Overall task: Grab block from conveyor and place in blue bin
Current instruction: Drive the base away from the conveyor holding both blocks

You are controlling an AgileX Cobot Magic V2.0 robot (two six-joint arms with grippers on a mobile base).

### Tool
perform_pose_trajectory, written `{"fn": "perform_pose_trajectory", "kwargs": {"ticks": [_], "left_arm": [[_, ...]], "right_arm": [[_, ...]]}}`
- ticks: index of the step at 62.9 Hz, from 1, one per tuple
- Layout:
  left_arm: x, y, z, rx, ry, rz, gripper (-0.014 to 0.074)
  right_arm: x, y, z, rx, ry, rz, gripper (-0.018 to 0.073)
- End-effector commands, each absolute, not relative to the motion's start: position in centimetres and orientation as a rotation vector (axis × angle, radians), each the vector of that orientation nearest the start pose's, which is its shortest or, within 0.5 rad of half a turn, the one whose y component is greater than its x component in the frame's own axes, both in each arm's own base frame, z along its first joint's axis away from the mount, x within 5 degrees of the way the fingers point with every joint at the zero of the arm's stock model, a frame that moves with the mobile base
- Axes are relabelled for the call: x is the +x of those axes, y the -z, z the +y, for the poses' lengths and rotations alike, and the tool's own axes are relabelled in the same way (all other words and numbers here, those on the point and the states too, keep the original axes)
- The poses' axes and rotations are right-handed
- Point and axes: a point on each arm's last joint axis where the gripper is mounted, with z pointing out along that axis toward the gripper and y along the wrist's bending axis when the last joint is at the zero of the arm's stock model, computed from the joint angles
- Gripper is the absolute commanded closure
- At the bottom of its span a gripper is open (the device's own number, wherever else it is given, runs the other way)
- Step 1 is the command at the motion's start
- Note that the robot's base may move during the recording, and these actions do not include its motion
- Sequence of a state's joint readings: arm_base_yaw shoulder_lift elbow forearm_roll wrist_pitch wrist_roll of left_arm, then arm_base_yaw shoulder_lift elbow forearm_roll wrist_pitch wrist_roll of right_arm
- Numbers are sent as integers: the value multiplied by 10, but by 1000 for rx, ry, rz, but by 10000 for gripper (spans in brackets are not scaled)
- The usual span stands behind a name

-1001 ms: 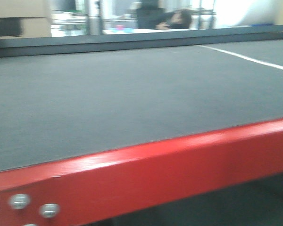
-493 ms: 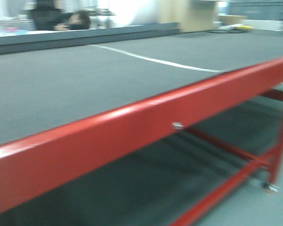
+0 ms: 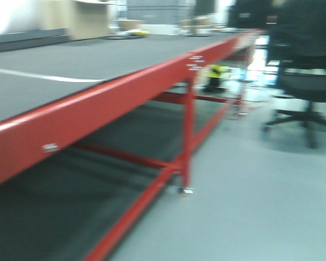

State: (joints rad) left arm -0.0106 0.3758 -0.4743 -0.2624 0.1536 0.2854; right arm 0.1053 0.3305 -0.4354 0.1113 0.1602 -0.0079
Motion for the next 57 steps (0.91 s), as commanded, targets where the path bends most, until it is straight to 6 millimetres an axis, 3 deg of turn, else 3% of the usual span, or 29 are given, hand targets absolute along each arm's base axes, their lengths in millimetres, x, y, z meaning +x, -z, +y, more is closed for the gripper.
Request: {"fn": "perform_pose_trajectory", "kwargs": {"ticks": [1,57], "left_arm": [[84,-335,-5,61,18,1519,708],[84,-335,-5,61,18,1519,708]], "right_arm": [[76,-326,9,-21,-171,1522,721],[76,-326,9,-21,-171,1522,721]]}}
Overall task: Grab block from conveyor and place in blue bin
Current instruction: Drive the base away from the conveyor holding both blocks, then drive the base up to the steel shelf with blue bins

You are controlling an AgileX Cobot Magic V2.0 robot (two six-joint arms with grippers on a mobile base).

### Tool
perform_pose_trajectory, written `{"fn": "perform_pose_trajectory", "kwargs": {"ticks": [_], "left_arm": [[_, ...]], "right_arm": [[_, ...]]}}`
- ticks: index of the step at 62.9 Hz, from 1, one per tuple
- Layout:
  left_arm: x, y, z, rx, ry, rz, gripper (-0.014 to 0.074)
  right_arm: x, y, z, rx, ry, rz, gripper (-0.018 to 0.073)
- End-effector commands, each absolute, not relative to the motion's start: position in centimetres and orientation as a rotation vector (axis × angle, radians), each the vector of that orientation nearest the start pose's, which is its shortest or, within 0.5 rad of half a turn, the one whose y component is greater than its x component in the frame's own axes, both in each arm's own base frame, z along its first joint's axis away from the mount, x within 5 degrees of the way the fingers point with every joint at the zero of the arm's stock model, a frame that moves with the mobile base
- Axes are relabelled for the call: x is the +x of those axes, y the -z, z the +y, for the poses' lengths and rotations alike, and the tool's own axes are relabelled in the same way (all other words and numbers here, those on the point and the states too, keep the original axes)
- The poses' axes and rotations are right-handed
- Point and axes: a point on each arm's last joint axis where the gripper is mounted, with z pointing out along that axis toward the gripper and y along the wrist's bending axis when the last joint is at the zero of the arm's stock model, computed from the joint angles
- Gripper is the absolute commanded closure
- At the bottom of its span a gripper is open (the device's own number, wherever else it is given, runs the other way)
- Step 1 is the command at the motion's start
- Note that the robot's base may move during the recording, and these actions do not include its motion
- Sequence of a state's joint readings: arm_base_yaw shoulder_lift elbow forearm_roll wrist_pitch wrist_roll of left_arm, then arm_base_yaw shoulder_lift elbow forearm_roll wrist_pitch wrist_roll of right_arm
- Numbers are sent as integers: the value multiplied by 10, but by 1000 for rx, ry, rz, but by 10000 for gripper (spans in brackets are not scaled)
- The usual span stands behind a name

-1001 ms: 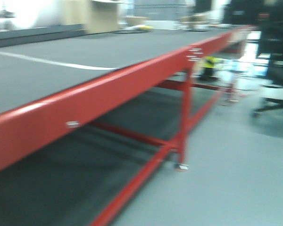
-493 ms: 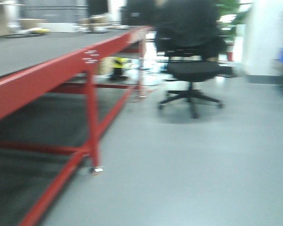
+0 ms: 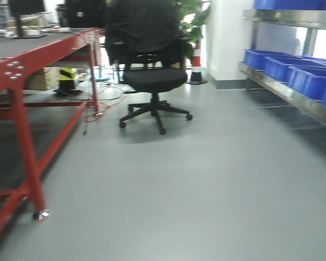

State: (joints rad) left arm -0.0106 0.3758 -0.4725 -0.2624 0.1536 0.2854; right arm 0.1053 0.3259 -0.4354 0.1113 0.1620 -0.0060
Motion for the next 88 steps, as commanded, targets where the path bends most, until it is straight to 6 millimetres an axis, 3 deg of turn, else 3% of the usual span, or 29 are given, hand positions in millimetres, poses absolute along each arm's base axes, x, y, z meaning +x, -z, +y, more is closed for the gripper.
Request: {"fn": "perform_pose_trajectory", "kwargs": {"ticks": [1,88], "left_arm": [[84,-335,-5,61,18,1519,708],[84,-335,-5,61,18,1519,708]], "right_arm": [[76,-326,9,-21,-171,1522,721],[76,-326,9,-21,-171,1522,721]]}}
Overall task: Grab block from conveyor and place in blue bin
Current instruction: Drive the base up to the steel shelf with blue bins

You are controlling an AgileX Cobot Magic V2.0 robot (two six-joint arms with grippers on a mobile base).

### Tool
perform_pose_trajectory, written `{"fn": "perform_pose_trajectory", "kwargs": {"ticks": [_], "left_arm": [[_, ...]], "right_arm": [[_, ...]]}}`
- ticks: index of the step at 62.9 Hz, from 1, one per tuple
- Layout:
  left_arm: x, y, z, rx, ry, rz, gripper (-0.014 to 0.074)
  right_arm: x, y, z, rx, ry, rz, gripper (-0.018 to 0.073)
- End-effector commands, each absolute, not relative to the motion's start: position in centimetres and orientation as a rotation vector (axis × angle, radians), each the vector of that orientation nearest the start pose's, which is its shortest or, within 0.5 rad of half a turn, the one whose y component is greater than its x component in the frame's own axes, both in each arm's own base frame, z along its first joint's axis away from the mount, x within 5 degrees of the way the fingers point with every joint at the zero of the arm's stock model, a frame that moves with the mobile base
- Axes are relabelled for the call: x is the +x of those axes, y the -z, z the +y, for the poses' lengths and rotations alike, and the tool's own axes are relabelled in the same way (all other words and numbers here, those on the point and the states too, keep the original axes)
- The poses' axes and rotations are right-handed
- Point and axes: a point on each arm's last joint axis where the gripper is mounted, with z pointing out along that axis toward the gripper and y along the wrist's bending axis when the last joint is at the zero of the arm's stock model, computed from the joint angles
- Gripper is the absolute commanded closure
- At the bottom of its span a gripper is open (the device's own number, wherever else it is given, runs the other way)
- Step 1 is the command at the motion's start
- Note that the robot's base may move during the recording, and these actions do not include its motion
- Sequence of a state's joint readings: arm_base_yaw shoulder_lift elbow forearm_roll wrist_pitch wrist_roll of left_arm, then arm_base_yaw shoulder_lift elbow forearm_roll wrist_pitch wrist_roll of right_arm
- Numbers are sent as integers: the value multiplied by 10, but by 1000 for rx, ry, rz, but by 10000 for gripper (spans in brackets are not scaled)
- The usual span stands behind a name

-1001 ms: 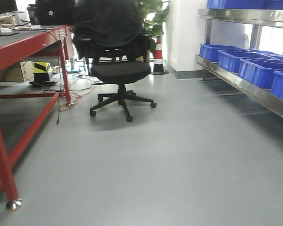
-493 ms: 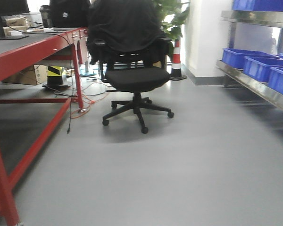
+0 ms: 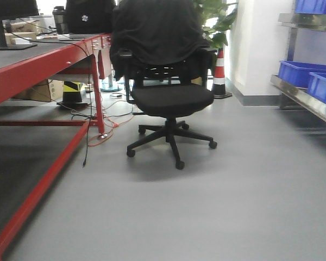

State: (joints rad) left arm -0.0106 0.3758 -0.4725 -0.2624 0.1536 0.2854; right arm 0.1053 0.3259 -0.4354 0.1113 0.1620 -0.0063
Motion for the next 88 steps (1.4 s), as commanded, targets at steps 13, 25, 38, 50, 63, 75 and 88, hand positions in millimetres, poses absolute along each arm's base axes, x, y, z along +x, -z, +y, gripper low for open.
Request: {"fn": "perform_pose_trajectory", "kwargs": {"ticks": [13,25,38,50,63,75,88], "left_arm": [[84,-335,-5,61,18,1519,708],[84,-335,-5,61,18,1519,708],[84,-335,-5,61,18,1519,708],[84,-335,-5,61,18,1519,708],[84,-335,-5,61,18,1519,708],[84,-335,-5,61,18,1519,708],[84,-335,-5,61,18,1519,708]], "right_arm": [[76,-326,9,-21,-171,1522,721],[76,-326,9,-21,-171,1522,721],[76,-326,9,-21,-171,1522,721],[76,-326,9,-21,-171,1522,721],[76,-326,9,-21,-171,1522,721],[76,-326,9,-21,-171,1522,721],[76,-326,9,-21,-171,1522,721]]}}
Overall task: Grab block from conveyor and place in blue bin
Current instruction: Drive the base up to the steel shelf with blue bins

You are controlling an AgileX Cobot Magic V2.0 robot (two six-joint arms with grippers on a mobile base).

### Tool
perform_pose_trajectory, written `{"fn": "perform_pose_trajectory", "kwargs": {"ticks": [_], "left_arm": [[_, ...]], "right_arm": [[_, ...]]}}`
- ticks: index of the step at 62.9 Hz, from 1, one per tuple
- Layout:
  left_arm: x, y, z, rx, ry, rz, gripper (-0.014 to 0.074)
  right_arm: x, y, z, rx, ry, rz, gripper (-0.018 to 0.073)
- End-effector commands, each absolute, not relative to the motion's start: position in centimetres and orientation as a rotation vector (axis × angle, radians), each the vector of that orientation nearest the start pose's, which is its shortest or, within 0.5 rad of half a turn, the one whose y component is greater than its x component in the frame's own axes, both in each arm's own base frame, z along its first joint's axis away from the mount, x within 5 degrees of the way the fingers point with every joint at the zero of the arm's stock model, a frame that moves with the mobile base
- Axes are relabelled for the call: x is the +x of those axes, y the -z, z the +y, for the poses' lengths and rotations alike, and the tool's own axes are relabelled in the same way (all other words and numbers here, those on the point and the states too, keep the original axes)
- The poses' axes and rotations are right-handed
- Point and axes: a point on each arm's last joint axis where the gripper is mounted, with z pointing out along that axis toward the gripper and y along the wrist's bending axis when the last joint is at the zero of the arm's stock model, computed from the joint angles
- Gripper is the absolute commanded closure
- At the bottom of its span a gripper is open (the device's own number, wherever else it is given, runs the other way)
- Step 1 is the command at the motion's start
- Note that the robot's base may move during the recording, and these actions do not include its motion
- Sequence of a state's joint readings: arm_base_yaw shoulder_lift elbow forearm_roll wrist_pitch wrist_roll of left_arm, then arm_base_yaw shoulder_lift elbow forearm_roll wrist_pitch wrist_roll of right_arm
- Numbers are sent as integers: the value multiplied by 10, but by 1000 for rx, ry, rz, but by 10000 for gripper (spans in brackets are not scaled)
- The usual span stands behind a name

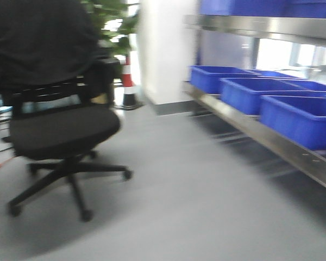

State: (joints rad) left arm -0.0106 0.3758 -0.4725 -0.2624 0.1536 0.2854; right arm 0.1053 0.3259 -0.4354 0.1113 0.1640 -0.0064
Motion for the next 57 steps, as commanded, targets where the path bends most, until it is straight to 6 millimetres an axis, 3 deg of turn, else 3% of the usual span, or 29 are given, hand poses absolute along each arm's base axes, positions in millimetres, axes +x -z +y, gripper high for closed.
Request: {"fn": "perform_pose_trajectory", "kwargs": {"ticks": [1,57], "left_arm": [[84,-335,-5,61,18,1519,708],[84,-335,-5,61,18,1519,708]], "right_arm": [[76,-326,9,-21,-171,1522,721],[76,-326,9,-21,-171,1522,721]]}}
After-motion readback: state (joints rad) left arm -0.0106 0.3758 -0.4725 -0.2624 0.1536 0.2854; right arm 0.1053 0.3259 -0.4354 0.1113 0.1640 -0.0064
